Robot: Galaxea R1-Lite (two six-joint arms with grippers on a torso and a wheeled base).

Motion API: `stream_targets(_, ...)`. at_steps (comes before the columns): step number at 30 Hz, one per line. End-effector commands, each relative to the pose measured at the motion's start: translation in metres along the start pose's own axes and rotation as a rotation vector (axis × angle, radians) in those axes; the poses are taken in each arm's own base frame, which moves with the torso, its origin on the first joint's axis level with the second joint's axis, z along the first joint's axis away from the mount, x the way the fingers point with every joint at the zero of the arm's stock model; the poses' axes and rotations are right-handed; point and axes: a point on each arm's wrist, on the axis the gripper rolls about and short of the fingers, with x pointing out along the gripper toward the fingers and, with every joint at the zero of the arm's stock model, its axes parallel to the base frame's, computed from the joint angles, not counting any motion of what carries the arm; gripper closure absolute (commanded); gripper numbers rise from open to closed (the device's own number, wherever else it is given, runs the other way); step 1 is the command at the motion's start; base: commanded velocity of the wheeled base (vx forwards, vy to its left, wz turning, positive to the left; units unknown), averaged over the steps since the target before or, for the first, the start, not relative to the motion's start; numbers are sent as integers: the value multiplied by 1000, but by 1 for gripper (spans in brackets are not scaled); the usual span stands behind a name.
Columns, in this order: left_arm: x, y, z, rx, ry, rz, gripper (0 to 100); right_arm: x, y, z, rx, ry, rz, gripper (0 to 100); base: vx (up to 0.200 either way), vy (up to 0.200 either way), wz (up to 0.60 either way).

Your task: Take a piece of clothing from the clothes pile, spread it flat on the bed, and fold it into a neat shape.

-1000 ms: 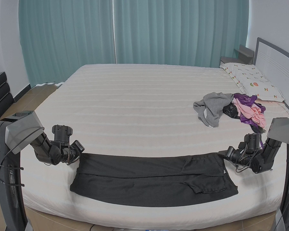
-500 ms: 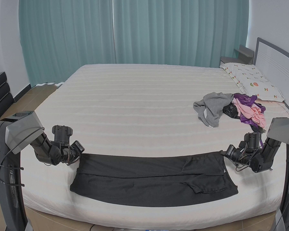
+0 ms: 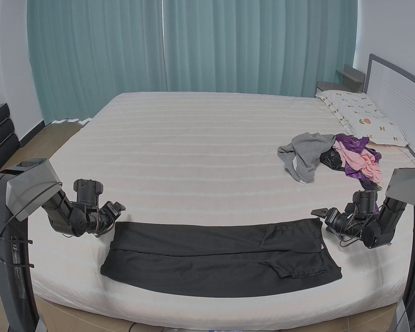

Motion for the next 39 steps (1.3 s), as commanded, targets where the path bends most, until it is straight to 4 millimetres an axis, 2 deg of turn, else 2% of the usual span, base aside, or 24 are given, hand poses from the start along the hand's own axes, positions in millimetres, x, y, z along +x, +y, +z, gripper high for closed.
stream_targets(1, -3, 1, 5, -8, -11, -2, 0, -8, 6, 5, 33, -24, 19, 0, 0, 0, 0)
stream_targets(2, -3, 1, 5, -8, -11, -2, 0, -8, 6, 5, 33, -24, 19, 0, 0, 0, 0)
stream_targets(7, -33, 3, 7, -14, 54, -74, 0, -13, 3, 0, 58, -23, 21, 0, 0, 0, 0)
stream_targets(9, -38, 3, 8, -17, 63, -87, 0, -13, 3, -2, 57, -17, 21, 0, 0, 0, 0)
stream_targets(18, -39, 5, 2, -2, 90, -82, 0, -16, 1, -4, 67, -13, 12, 0, -200, 0, 0)
stream_targets(24, -42, 9, -4, 54, 158, -132, 0, -12, 1, -8, 60, 3, 10, 0, 0, 0, 0)
stream_targets(29, -40, 7, 3, 100, 168, -184, 0, -13, 2, -8, 62, 6, 18, 0, 0, 0, 0)
stream_targets(33, -39, 14, 3, 185, 183, -206, 0, -13, 2, -8, 65, 7, 17, 0, 0, 0, 0)
stream_targets(34, -36, 18, 8, 241, 177, -224, 0, -13, 2, -8, 62, 6, 18, 0, 0, 0, 0)
stream_targets(39, -37, 16, 7, 305, 209, -286, 0, -13, 2, -8, 63, 7, 17, 0, 0, 0, 0)
